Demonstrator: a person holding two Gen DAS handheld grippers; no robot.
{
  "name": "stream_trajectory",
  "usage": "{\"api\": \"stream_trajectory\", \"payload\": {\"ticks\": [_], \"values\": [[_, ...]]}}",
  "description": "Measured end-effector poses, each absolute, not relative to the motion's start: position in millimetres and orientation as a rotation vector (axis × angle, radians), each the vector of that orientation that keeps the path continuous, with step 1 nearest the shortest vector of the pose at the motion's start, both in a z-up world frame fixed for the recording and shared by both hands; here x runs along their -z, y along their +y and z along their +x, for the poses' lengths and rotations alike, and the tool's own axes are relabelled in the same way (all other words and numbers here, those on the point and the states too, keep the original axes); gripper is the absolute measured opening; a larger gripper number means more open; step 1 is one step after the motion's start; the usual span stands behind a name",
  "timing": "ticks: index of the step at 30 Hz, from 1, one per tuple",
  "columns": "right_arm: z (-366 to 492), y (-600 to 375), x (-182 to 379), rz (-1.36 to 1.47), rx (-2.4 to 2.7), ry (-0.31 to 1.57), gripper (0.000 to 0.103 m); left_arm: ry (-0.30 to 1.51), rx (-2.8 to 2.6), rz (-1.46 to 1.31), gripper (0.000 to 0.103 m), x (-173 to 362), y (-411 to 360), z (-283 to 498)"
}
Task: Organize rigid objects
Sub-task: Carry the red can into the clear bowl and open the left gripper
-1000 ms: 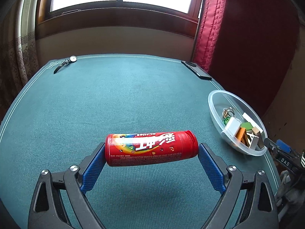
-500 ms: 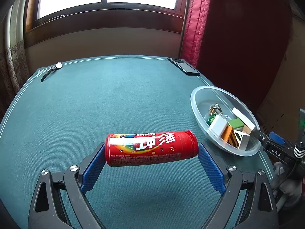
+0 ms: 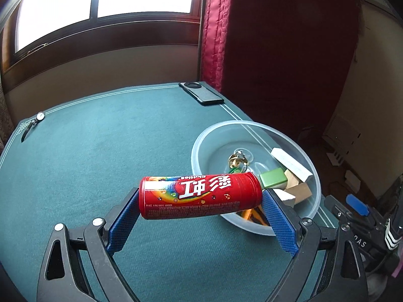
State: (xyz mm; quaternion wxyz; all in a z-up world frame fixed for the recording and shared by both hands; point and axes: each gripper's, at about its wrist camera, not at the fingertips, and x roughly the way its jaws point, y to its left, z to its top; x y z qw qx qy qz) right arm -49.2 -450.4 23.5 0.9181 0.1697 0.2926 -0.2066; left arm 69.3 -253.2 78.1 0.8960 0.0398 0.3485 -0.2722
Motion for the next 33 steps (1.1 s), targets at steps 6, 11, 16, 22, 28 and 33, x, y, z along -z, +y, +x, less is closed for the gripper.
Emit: {"api": "stream_trajectory", "payload": {"ticks": [6,11,16,22,28,33], "values": [[-53,-460,-18,0.387,0.426,0.606,0.092,0.714,0.618,0.112,0.094,-80,-289,75],[-51,-462,-16,0.396,0.413,0.614,0.092,0.729,0.651,0.133,0.094,-75,-313,83],[-52,-463,-15,0.402,0.406,0.614,0.092,0.739,0.675,0.163,0.094,-68,-330,84],[-52,-465,-14,0.404,0.399,0.619,0.092,0.745,0.683,0.180,0.094,-62,-342,87],[-52,-465,-14,0.406,0.396,0.624,0.092,0.779,0.680,0.183,0.095,-56,-346,91],[-52,-464,-14,0.400,0.394,0.627,0.097,0.793,0.661,0.177,0.095,-54,-341,92]]}}
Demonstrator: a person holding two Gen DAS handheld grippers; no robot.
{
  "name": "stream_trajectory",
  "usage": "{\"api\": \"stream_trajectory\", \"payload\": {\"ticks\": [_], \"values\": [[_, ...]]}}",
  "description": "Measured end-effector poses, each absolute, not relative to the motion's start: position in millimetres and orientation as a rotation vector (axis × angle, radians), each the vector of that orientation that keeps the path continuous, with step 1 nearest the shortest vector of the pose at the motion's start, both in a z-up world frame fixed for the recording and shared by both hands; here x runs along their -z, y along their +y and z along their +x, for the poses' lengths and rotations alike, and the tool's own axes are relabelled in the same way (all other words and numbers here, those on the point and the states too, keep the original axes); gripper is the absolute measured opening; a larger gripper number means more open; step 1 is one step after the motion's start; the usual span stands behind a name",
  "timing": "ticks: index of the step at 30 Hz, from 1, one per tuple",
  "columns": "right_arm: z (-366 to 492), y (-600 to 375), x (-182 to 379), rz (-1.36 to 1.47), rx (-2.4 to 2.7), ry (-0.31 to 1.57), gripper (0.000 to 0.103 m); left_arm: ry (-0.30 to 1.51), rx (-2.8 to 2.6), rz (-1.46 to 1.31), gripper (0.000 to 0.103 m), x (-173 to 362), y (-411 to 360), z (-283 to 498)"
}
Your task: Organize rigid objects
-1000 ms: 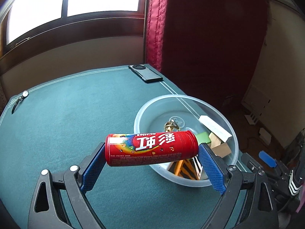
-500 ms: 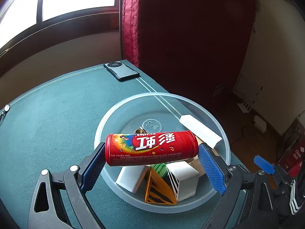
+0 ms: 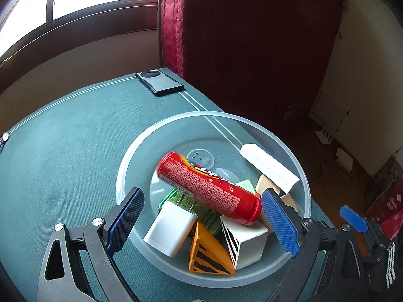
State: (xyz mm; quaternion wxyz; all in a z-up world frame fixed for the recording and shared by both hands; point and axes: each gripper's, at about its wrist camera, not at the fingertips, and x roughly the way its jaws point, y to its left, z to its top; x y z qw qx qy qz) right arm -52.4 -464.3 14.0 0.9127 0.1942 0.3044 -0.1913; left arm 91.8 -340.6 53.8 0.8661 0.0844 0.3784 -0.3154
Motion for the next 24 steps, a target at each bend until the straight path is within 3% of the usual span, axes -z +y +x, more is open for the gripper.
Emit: {"api": "stream_trajectory", "payload": {"ticks": [9,24], "values": [[-50,-460,-14,0.390,0.394,0.633,0.102,0.735,0.576,0.218,0.097,-58,-326,85],[-47,-426,-17,0.301,0.304,0.657,0.102,0.655,0.478,0.229,0.099,-71,-295,67]]}}
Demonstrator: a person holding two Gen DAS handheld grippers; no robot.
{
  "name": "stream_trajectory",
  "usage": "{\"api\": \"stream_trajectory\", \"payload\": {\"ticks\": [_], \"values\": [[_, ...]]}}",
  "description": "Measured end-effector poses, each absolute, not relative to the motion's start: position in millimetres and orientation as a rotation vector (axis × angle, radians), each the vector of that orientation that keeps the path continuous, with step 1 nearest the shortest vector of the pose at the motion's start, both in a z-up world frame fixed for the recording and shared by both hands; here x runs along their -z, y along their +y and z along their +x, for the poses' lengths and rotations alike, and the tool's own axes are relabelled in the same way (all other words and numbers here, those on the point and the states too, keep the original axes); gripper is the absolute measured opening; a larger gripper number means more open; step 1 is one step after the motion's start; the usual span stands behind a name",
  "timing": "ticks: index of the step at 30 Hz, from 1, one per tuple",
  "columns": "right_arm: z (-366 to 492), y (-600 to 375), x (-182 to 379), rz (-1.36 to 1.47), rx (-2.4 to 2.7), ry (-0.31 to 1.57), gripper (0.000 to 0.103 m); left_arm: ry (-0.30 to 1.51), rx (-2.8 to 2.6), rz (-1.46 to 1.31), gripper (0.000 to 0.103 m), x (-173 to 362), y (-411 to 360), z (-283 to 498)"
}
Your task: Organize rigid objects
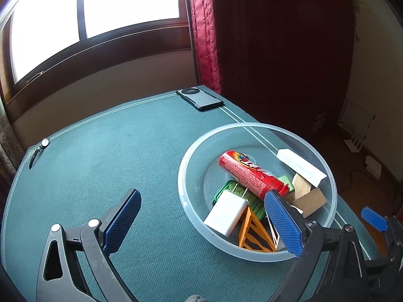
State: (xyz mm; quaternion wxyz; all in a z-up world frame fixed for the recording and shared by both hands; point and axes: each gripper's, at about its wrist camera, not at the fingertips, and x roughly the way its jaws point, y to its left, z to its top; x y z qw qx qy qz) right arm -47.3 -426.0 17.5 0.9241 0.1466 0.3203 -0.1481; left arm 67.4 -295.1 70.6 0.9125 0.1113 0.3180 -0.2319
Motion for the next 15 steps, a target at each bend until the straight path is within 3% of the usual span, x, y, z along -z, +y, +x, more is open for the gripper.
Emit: {"api": "stream_trajectory", "payload": {"ticks": [15], "values": [[-50,-394,-21,0.193,0.267,0.661,0.102,0.661,0.447,0.234,0.103,-68,-274,48]]}}
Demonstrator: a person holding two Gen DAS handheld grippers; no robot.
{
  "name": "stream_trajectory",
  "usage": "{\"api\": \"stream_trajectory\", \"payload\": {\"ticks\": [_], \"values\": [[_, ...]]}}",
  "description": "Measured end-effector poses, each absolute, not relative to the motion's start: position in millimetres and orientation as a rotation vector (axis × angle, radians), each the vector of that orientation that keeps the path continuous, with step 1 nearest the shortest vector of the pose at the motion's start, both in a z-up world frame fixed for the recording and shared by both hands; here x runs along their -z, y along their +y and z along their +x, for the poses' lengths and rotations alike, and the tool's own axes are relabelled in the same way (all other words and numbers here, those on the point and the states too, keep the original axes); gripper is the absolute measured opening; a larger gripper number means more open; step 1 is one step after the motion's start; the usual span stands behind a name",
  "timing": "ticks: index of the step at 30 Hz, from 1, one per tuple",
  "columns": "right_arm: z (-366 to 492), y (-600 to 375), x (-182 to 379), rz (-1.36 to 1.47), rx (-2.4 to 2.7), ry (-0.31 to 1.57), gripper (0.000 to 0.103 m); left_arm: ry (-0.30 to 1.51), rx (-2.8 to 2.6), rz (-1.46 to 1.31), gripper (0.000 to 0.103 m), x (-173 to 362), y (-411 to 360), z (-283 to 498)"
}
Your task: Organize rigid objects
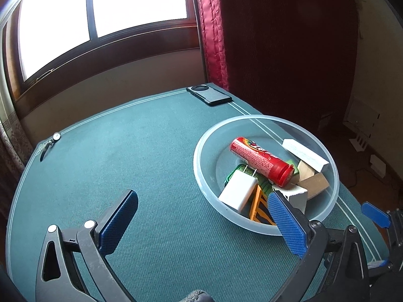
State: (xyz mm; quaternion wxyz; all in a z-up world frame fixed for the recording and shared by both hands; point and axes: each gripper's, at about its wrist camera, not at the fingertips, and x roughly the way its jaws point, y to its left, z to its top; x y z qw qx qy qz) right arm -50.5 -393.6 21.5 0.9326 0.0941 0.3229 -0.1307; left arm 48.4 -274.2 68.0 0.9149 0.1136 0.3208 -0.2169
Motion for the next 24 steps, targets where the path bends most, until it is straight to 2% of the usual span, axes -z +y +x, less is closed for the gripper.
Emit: {"api": "stream_trajectory", "payload": {"ticks": [24], "values": [[-49,-396,-15,0.214,0.278,0.693,0.102,0.705,0.482,0.244,0.103,-54,-275,44]]}}
